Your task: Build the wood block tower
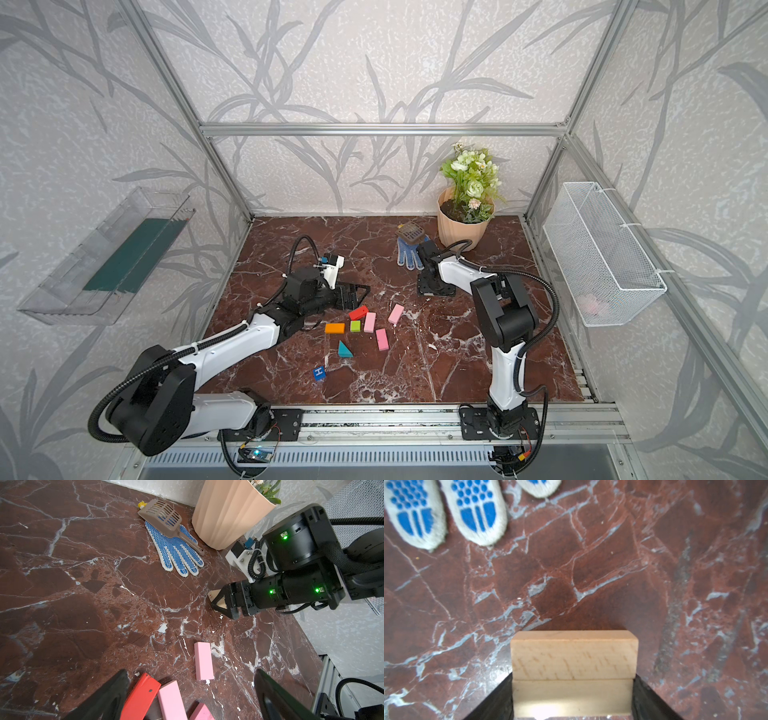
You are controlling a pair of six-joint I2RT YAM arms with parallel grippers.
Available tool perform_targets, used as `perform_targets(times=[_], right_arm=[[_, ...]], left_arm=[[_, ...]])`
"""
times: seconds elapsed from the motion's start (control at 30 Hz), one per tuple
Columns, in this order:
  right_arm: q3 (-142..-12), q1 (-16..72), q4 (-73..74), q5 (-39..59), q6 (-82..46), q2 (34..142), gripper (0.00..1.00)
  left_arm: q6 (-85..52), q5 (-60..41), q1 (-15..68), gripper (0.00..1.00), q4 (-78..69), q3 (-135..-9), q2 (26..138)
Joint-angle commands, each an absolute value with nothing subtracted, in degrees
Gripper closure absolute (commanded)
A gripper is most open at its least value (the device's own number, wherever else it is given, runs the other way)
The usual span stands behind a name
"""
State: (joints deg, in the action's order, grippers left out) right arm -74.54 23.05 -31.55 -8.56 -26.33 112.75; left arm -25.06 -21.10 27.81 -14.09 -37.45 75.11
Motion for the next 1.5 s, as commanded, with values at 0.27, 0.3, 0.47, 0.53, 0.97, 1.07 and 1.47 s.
perform_targets(times=[0.27,0.3,0.47,0.53,0.97,1.07,1.47], right_arm=[[-75.38,23.37,-33.41,-9.39,-26.63,114.49,0.19],[-75.4,23.36,-33.4,-9.57,-26.72,114.44,0.2],[-75.3,23.35,-33.64,-9.93,-26.89,114.31,0.2],[-75.19,23.36,-33.6,-10.11,-26.98,114.19,0.2],[-75.17,23.37,-33.6,-10.2,-27.07,114.23,0.19],[-75.26,23.29,-33.53,-10.2,-27.09,114.24,0.19],[-75.25,23.25,-33.85,-10.7,-27.42,114.24,0.19]], left_arm=[[-24.39,-21.45,28.12,0.04,-13.97,-39.07,75.32],[-24.44,-21.52,28.12,0.04,-14.01,-39.02,75.32],[-24.52,-21.62,28.12,0.04,-13.97,-39.02,75.43],[-24.52,-21.64,28.11,0.04,-13.97,-39.03,75.41],[-24.48,-21.62,28.12,0.04,-13.98,-39.11,75.51],[-24.52,-21.62,28.12,0.04,-13.97,-39.1,75.52],[-24.51,-21.71,28.12,0.04,-13.97,-39.12,75.57]])
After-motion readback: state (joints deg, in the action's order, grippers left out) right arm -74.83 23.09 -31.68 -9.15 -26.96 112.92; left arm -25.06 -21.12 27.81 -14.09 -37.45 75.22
